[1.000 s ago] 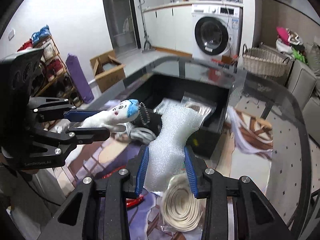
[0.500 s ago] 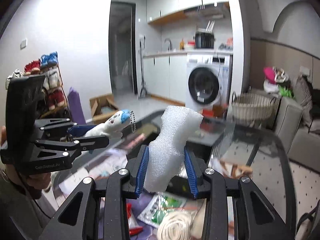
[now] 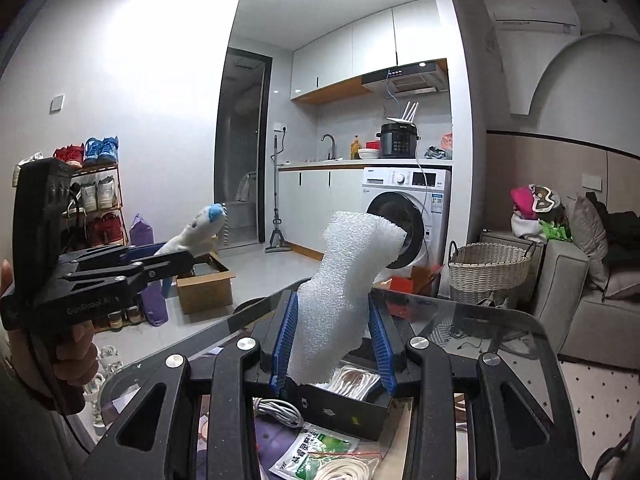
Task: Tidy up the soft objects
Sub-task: 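Lift the plush doll with the left gripper while the right gripper lifts the foam sleeve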
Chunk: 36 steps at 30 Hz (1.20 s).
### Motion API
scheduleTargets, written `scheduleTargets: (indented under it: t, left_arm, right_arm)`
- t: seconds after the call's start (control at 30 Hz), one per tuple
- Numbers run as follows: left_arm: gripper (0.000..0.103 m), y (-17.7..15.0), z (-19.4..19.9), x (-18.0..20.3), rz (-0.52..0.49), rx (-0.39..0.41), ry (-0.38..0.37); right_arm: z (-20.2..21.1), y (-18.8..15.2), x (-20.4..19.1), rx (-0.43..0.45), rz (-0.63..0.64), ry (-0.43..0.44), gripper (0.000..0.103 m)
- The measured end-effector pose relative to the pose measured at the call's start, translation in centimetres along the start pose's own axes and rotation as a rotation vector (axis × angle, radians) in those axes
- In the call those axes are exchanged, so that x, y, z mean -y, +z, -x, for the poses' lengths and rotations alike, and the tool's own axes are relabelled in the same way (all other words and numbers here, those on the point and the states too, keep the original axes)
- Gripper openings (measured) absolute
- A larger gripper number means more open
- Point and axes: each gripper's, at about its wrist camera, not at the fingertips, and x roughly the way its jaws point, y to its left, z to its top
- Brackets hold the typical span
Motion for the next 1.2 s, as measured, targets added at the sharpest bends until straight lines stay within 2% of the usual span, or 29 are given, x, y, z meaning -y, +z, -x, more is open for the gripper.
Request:
scheduleTargets:
  t: [0.8, 1.2]
  left_arm:
    - [0.032, 0.01, 0.54, 0.32, 0.001, 0.019, 0.001]
    - [0.032, -0.06, 0.55, 0.56, 0.009, 0.003, -0.018]
  right_arm:
    - [-0.15, -0.08, 0.23, 0.004, -0.005, -0.002, 0.036]
    - [-0.19, -0.07, 0.18, 0.005, -0.009, 0.000, 0.036]
